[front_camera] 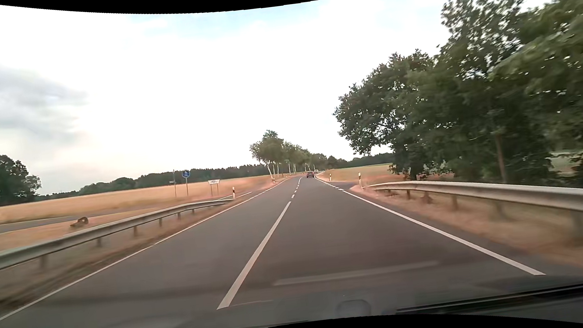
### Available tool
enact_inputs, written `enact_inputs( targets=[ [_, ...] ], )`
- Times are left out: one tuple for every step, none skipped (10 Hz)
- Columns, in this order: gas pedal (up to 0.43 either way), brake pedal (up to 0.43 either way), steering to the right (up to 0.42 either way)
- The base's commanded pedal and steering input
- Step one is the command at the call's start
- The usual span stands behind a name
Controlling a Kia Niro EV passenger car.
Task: Follow the waypoints while adhering to traffic rules and regulations
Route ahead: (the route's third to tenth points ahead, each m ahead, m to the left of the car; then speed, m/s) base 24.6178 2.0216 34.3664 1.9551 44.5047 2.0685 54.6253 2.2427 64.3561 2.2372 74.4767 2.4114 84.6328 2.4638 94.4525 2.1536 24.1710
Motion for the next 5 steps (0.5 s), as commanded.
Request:
enact_inputs(
  targets=[
    [0.000,0.000,-0.002],
    [0.000,0.000,-0.002],
    [0.000,0.006,-0.001],
    [0.000,0.012,-0.001],
    [0.000,0.018,-0.001]
  ],
)
